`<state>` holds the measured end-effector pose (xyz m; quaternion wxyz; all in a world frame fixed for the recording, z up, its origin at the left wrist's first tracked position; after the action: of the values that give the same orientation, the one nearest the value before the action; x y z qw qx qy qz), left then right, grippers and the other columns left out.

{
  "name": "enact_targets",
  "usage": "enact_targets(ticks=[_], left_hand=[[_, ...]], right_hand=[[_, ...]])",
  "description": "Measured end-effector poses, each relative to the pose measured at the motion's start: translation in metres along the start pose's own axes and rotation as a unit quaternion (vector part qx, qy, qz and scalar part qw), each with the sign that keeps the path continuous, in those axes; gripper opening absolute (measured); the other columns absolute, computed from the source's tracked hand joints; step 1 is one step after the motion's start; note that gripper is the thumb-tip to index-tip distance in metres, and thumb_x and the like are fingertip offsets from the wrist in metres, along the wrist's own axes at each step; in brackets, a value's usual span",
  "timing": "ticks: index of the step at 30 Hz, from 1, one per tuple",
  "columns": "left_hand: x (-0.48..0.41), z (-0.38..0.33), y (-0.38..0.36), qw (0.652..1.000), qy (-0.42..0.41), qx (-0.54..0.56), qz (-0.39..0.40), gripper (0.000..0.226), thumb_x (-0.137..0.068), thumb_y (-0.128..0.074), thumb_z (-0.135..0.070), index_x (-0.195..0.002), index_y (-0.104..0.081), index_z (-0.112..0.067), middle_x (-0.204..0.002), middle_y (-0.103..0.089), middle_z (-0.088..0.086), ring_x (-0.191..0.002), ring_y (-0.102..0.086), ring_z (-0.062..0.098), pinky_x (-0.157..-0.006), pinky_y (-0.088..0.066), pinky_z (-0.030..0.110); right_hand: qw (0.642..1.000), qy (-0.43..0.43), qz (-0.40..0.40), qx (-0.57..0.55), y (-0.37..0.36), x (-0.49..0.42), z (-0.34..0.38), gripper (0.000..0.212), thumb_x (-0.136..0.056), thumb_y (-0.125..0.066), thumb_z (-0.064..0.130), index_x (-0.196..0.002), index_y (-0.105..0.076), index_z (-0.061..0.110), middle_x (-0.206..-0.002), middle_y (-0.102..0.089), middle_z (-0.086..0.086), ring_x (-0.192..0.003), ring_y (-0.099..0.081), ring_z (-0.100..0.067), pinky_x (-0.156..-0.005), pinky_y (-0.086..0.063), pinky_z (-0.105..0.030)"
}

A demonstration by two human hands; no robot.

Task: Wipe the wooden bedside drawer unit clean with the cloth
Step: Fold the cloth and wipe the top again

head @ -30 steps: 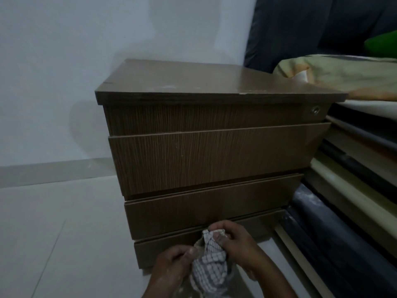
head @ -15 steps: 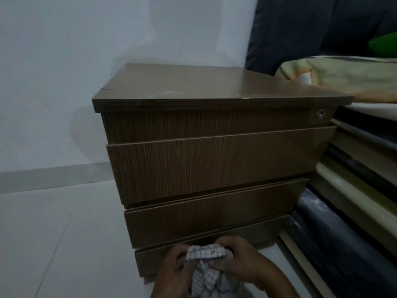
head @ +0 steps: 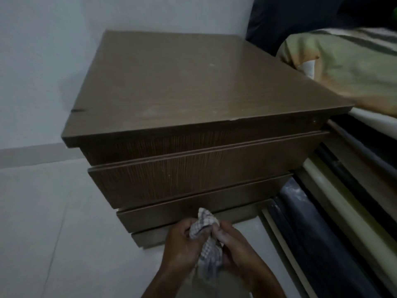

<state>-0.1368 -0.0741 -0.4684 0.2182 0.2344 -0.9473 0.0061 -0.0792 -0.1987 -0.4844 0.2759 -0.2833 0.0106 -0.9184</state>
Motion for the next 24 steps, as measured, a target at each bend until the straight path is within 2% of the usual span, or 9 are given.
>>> enact_targets(ticks=[3, 7, 11, 14, 17, 19, 21, 22, 24], left_hand=[[0.039, -0.045, -0.011, 0.999, 0.008, -0.008, 0.037, 0.006, -0.089, -0.077, -0.015, -0.086, -0.080, -0.011, -0.080, -0.080, 0.006, -0.075, -0.077, 0.019, -0.063, -0.060, 0.031], [0.082, -0.115, -0.009, 0.993, -0.001, -0.093, 0.076, 0.018, -0.090, -0.076, -0.014, -0.108, -0.074, -0.013, -0.105, -0.077, 0.001, -0.098, -0.073, 0.017, -0.089, -0.060, 0.034], [0.118, -0.191, 0.000, 0.995, 0.059, 0.025, 0.075, 0.023, -0.089, -0.073, -0.004, -0.111, -0.069, -0.013, -0.110, -0.076, 0.007, -0.104, -0.073, 0.028, -0.081, -0.063, 0.031], [0.133, -0.245, 0.026, 1.000, -0.005, 0.006, 0.016, 0.024, -0.093, -0.068, -0.003, -0.104, -0.073, -0.024, -0.101, -0.079, 0.001, -0.098, -0.075, 0.025, -0.083, -0.063, 0.043], [0.137, -0.293, 0.073, 0.981, -0.136, -0.006, -0.138, 0.013, -0.094, -0.067, -0.023, -0.090, -0.072, -0.034, -0.091, -0.078, -0.019, -0.083, -0.072, 0.000, -0.071, -0.059, 0.021], [0.131, -0.308, 0.109, 0.947, -0.205, -0.056, -0.241, 0.012, -0.097, -0.058, -0.026, -0.099, -0.069, -0.031, -0.093, -0.073, -0.030, -0.087, -0.068, -0.011, -0.071, -0.052, 0.008], [0.109, -0.305, 0.141, 0.923, -0.199, -0.128, -0.303, 0.025, -0.101, -0.050, -0.031, -0.120, -0.066, -0.026, -0.113, -0.069, -0.020, -0.107, -0.065, 0.000, -0.084, -0.055, 0.022], [0.095, -0.298, 0.154, 0.921, -0.169, -0.162, -0.312, 0.034, -0.102, -0.047, -0.033, -0.132, -0.061, -0.024, -0.128, -0.065, -0.008, -0.121, -0.061, 0.011, -0.097, -0.053, 0.032], [0.065, -0.281, 0.171, 0.931, -0.079, -0.192, -0.301, 0.046, -0.107, -0.040, -0.035, -0.149, -0.047, -0.020, -0.152, -0.050, 0.004, -0.142, -0.045, 0.021, -0.118, -0.039, 0.041]], right_hand=[[0.997, 0.034, -0.072, 0.009, -0.001, 0.044, 0.021, 0.021, -0.095, -0.062, 0.021, -0.114, -0.070, 0.014, -0.088, -0.077, 0.015, -0.084, -0.071, 0.008, -0.069, -0.051, -0.004], [0.990, 0.012, -0.114, -0.083, 0.005, 0.105, 0.071, 0.038, -0.084, -0.068, 0.038, -0.112, -0.075, 0.014, -0.108, -0.074, -0.019, -0.101, -0.072, -0.036, -0.085, -0.059, -0.047], [0.980, 0.050, -0.168, -0.090, 0.008, 0.149, 0.152, 0.049, -0.076, -0.073, 0.041, -0.112, -0.073, 0.008, -0.108, -0.074, -0.020, -0.101, -0.071, -0.041, -0.083, -0.060, -0.054], [0.975, 0.096, -0.194, -0.043, 0.008, 0.168, 0.219, 0.056, -0.071, -0.078, 0.055, -0.111, -0.073, 0.017, -0.107, -0.074, -0.015, -0.103, -0.069, -0.042, -0.084, -0.057, -0.062], [0.937, 0.218, -0.268, 0.052, 0.017, 0.175, 0.285, 0.046, -0.082, -0.072, 0.056, -0.107, -0.072, 0.017, -0.099, -0.074, 0.000, -0.092, -0.071, -0.015, -0.073, -0.061, -0.034], [0.858, 0.309, -0.374, 0.172, 0.028, 0.173, 0.317, 0.029, -0.092, -0.067, 0.036, -0.100, -0.068, 0.008, -0.092, -0.068, 0.004, -0.080, -0.062, 0.004, -0.072, -0.049, -0.007], [0.780, 0.354, -0.437, 0.274, 0.033, 0.159, 0.333, 0.022, -0.092, -0.066, 0.020, -0.102, -0.067, 0.001, -0.099, -0.065, 0.003, -0.088, -0.058, 0.005, -0.083, -0.041, -0.001], [0.775, 0.355, -0.423, 0.306, 0.035, 0.145, 0.334, 0.022, -0.092, -0.065, 0.015, -0.108, -0.067, 0.001, -0.106, -0.067, 0.001, -0.098, -0.059, 0.001, -0.092, -0.043, -0.007], [0.802, 0.283, -0.338, 0.404, 0.031, 0.107, 0.327, 0.040, -0.090, -0.057, 0.016, -0.129, -0.061, 0.010, -0.137, -0.059, -0.007, -0.132, -0.051, -0.022, -0.117, -0.036, -0.042]])
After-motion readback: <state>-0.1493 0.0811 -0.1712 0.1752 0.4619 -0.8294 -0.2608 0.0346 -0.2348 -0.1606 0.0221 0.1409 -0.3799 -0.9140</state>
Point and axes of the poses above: each hand's wrist, its own x-axis away from the middle knuckle, its own y-axis out of the back of the hand, z = x × y, the point moved 5 cm from there along -x, towards the middle knuckle
